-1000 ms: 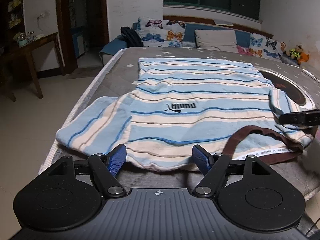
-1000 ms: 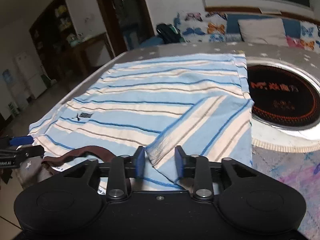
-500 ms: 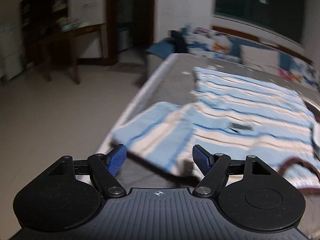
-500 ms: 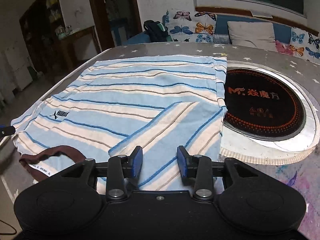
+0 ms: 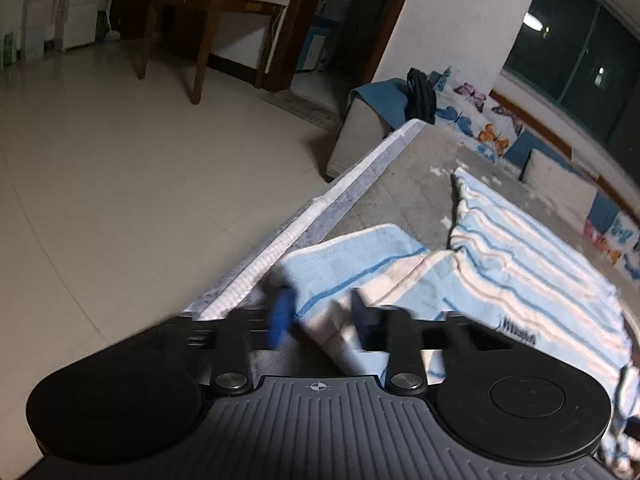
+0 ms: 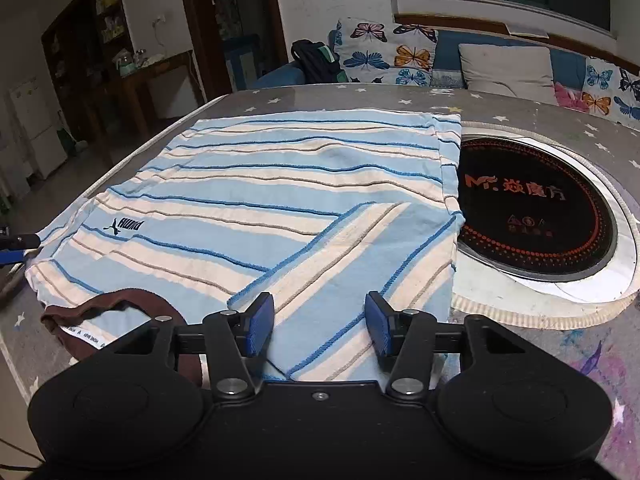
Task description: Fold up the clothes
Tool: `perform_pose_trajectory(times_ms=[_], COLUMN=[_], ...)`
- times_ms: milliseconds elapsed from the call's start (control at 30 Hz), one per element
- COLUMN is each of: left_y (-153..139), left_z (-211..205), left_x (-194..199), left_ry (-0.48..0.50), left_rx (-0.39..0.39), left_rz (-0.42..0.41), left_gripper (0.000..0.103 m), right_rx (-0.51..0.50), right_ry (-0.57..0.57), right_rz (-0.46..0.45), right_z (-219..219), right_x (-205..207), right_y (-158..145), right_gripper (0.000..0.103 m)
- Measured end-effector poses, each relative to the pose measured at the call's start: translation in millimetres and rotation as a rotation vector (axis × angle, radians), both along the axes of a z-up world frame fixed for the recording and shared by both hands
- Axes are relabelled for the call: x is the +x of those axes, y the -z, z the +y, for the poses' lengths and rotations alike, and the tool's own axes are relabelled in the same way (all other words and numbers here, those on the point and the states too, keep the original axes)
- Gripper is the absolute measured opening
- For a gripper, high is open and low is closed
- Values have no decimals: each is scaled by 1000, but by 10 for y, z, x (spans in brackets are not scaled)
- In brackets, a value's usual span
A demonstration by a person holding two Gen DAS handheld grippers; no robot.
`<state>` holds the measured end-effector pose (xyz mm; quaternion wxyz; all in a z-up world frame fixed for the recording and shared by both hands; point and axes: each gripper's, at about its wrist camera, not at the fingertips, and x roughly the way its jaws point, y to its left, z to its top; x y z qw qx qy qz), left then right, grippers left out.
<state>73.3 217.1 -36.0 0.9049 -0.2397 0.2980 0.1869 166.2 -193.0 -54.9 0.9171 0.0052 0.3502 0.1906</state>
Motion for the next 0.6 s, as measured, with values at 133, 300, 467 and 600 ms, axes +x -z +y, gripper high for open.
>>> perform_pose_trajectory(times_ms=[133, 300, 467, 600], left_y=[-99, -351, -523, -448], left_z=[60, -154, -493, -854], left_x=[-111, -227, -213, -22], left_ry=[-20, 99, 299, 477], left_rx=[-53, 26, 80, 63], left_rz=[-122, -265, -364, -357], left_gripper=[7, 7, 7, 7], right_rx=[5, 4, 5, 7], right_ry=[2, 2, 4, 5], right_rz=[-1, -2, -4, -4], right_z=[-4, 0, 6, 5], right_x=[4, -7, -8, -8], right_y=[4, 0, 1, 1], right_gripper=[55, 56, 57, 57])
